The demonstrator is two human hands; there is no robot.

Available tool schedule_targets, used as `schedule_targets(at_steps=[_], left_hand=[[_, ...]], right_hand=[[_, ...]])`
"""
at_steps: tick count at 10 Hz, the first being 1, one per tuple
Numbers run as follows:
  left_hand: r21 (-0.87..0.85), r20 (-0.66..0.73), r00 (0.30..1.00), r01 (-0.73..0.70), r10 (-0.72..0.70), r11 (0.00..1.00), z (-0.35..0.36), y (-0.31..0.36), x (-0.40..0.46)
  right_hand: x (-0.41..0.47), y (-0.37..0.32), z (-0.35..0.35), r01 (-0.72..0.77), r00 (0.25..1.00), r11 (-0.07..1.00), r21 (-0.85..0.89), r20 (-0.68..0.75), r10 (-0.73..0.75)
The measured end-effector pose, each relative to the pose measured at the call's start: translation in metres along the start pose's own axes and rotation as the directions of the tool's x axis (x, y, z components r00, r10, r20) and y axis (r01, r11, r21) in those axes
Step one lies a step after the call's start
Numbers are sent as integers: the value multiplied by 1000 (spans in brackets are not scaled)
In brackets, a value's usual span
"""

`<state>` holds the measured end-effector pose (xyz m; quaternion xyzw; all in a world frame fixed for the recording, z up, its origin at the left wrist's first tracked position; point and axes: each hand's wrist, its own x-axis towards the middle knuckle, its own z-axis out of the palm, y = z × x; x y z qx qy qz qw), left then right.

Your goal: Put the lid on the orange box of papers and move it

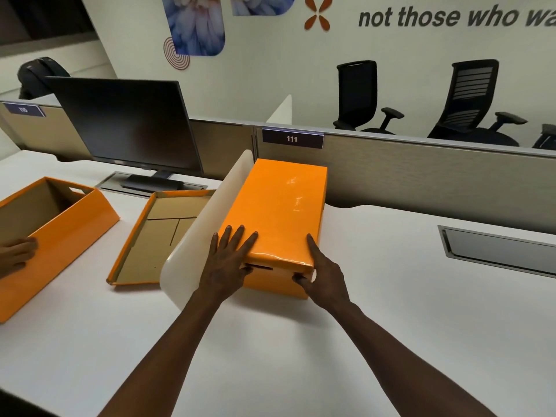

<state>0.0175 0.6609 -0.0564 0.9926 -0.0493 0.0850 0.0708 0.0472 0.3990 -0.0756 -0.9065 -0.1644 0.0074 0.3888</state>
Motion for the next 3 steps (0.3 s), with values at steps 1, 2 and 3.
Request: schedule_targets(at_steps=[1,2,3], left_hand=[[-9,11,1000,6,-6,1000,-2,8,0],[-61,-42,996,-78,75,995,-11,37,4],[-90,-108,985,-144,134,985,-22,67,22]], right_hand=[[0,10,-10,-5,1000,1000,-3,17,5],[-2,18,-41,-28,997,993,-118,-79,19],[6,21,-77,-7,983,967,-254,-182,-40]])
